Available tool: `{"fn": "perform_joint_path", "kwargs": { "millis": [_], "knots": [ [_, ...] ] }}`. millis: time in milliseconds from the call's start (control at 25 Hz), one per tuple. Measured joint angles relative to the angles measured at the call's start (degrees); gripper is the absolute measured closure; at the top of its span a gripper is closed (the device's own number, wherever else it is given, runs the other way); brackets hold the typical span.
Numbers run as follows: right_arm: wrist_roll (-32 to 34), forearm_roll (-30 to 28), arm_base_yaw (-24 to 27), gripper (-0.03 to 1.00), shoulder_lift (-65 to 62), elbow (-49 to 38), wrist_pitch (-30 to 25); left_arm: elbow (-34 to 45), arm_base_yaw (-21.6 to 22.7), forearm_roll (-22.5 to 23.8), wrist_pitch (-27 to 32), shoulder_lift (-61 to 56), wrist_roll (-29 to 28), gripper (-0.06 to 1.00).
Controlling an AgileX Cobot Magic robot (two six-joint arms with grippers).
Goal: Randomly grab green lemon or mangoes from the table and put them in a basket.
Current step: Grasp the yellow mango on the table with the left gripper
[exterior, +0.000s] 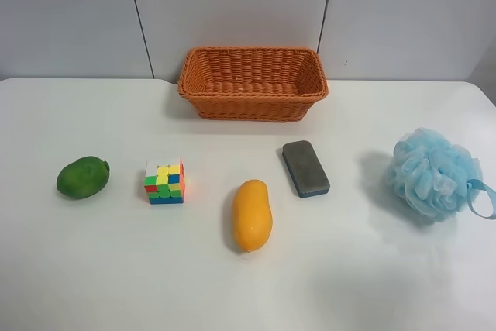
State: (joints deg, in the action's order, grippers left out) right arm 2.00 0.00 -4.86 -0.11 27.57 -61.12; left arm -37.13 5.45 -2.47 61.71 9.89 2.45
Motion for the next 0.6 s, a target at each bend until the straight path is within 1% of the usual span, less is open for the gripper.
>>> {"fn": "perform_joint_path", "kwargs": {
  "millis": [80,280,440,600],
  "knots": [
    [0.0,0.0,0.0,-0.02,0.0,0.0,0.0,-4.27,0.0,0.0,1.36,6.34,0.0,-0.05],
    [0.0,0.0,0.0,-0.02,0.0,0.0,0.0,-14.81,-0.53,-0.93,7.16,22.29,-0.06,-0.05],
    [0.0,0.0,0.0,-0.02,0.0,0.0,0.0,-20.39,-5.65,-1.01,7.48,32.72,-1.32,-0.05],
    [0.0,0.0,0.0,-0.02,0.0,0.0,0.0,-23.85,-11.19,-1.01,7.35,41.28,-3.95,-0.05]
  ]
}}
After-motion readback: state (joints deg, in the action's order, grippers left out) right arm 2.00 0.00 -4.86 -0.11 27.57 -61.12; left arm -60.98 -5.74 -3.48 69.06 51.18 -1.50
